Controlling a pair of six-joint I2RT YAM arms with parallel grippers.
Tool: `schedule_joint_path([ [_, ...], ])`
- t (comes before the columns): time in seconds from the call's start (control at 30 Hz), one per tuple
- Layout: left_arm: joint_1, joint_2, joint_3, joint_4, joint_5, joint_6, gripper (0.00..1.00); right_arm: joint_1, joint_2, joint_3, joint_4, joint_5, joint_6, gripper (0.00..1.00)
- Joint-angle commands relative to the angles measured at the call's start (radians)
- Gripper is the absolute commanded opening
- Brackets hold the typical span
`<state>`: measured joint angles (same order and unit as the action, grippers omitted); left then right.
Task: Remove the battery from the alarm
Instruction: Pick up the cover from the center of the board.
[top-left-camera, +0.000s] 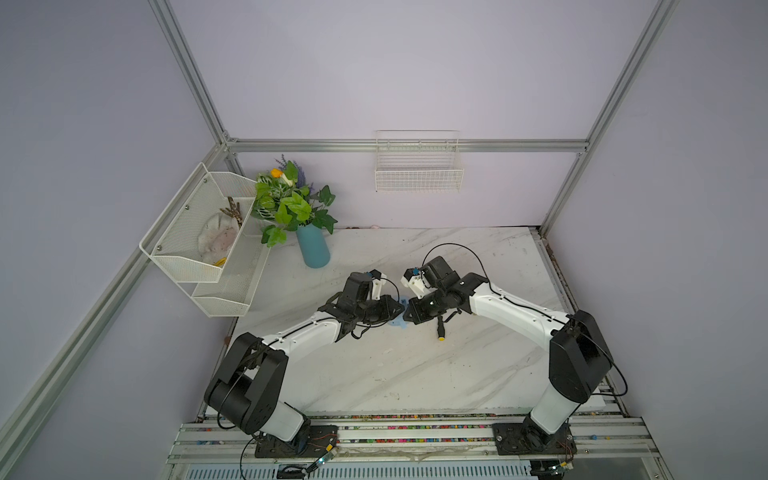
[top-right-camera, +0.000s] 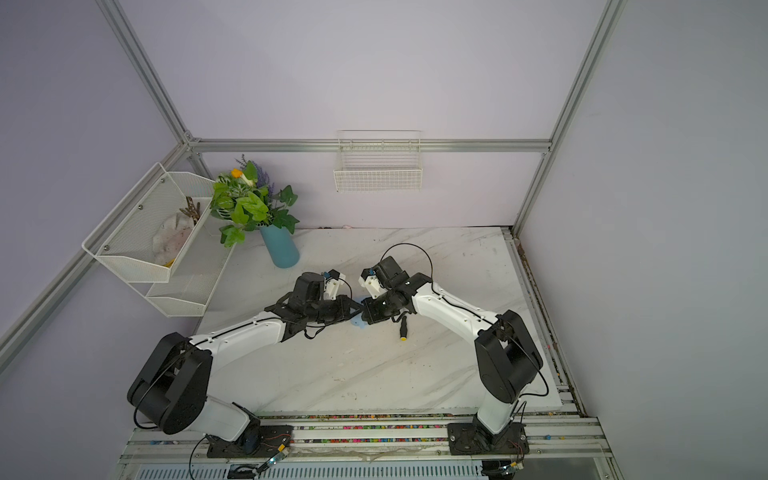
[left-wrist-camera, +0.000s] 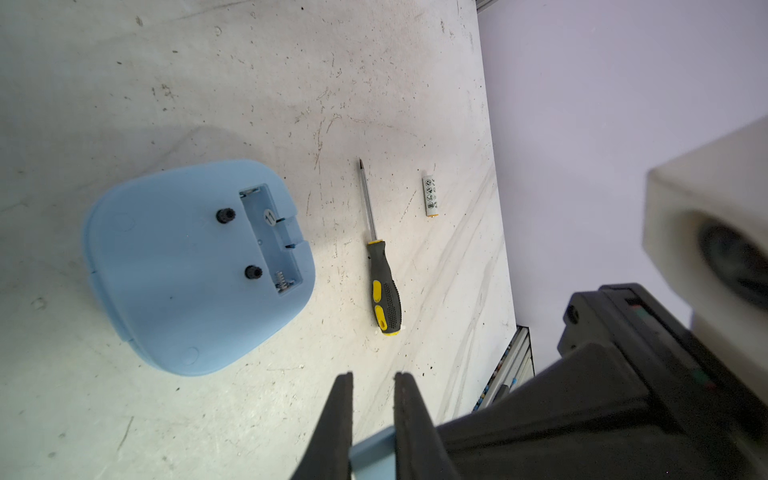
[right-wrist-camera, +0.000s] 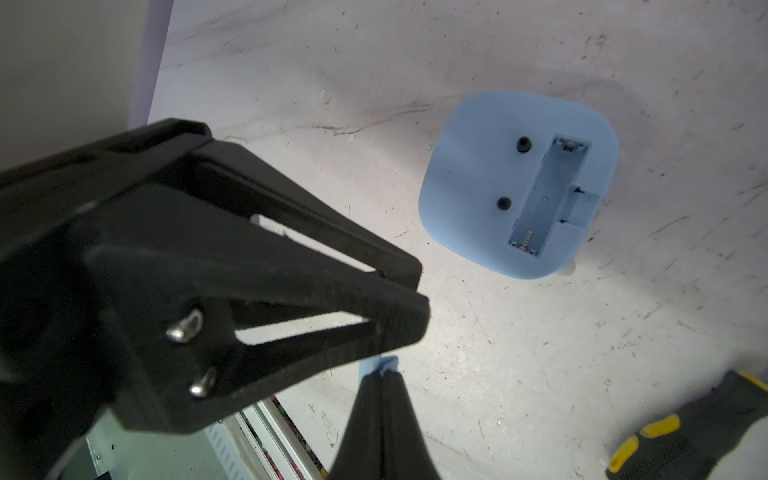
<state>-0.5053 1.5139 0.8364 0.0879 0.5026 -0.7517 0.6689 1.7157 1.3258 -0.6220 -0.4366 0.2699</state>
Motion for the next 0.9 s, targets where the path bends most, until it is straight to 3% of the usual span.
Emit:
schedule_joint_path([
  [0.0,-0.022,-0.001,0.107,0.039,0.043,-0.011,0.11,0.027,0.012,0.015,0.051,-0.033,0.002,0.01],
  [0.03,-0.022,-0.002,0.107,0.039,0.041,-0.011,0.12,0.027,0.012,0.013,0.053,-0.031,0.003,0.00],
  [0.17,-0.022,-0.003,0.112,0.017,0.031,-0.005,0.47,0.027,0.007,0.004,0.049,-0.013,0.006,0.00],
  [0.27,-0.022,-0.005,0.110,0.018,0.029,-0.003,0.61,0.026,0.011,0.003,0.041,-0.004,0.003,0.00],
  [0.53,-0.012,-0.014,0.103,0.000,0.003,0.000,0.71,0.017,0.012,0.004,0.027,0.033,0.012,0.00],
  [0.67,0.041,-0.044,0.083,-0.058,-0.062,0.013,0.77,-0.023,0.003,-0.005,0.024,0.041,0.026,0.00],
  [0.87,0.102,-0.072,0.094,-0.194,-0.166,0.071,0.78,-0.099,0.035,0.013,0.019,0.014,0.037,0.00],
])
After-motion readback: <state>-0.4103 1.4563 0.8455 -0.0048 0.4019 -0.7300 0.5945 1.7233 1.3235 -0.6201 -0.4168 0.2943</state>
